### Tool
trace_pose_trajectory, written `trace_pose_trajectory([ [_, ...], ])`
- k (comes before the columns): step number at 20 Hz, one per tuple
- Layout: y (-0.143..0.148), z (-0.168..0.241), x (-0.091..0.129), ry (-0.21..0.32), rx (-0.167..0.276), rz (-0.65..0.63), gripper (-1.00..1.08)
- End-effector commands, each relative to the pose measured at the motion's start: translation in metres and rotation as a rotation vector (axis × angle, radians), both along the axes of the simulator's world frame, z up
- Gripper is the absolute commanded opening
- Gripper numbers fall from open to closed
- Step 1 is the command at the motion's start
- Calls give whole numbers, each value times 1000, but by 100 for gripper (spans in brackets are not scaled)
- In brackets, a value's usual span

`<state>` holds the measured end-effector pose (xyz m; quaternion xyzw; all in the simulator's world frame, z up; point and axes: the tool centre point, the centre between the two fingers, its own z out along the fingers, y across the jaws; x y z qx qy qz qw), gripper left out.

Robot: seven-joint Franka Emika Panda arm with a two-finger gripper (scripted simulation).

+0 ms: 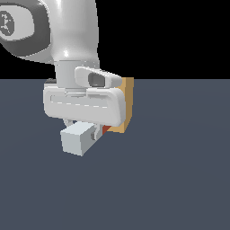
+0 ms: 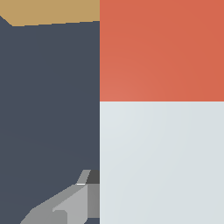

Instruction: Insert the peg into the horizontal hole in a box.

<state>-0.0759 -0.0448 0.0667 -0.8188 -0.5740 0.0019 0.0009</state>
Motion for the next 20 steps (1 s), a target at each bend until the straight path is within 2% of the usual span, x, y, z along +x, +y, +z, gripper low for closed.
trace_pose_trajectory([
  [1, -1, 5, -1, -4, 0, 31, -100],
  [20, -2, 8, -3, -3, 1, 65, -100],
])
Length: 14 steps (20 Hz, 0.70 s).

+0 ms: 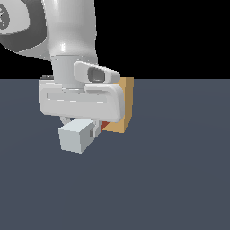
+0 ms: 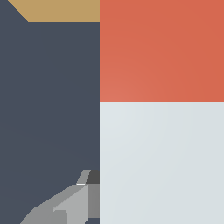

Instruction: Insert the peg into the horizontal hole in a box.

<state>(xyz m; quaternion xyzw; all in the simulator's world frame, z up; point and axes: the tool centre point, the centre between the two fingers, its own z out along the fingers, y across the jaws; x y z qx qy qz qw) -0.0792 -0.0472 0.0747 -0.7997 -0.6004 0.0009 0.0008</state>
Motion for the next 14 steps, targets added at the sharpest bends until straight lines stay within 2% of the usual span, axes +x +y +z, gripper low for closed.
trace_pose_trajectory([
  [1, 0, 0, 0, -1, 0, 0, -100],
  [7, 17, 1, 5, -2, 0, 0, -100],
  [14, 67, 2, 19, -4, 0, 0, -100],
])
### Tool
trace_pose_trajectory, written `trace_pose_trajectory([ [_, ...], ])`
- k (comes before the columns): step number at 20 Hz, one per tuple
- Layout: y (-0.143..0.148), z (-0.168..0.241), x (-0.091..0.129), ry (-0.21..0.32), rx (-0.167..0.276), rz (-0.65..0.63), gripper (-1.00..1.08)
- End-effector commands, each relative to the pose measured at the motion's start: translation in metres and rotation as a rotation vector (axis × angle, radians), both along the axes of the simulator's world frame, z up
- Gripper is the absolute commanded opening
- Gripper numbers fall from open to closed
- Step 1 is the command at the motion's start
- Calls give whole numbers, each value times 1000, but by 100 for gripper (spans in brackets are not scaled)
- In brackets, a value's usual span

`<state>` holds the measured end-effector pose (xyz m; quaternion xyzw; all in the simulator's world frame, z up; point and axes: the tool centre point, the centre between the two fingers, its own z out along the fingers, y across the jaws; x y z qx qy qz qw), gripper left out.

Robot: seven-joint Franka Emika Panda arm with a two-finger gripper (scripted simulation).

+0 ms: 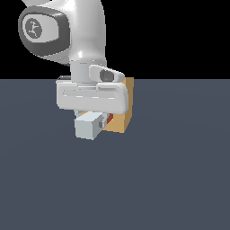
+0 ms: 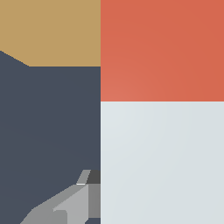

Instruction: Insert the peg into the horizontal hole in a box.

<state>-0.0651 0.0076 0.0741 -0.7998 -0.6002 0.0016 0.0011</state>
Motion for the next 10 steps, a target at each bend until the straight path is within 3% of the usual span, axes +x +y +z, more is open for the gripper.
trace_pose_trajectory([
  [1, 20, 3, 7, -6, 0, 1, -100],
  [10, 50, 3, 17, -7, 0, 1, -100],
])
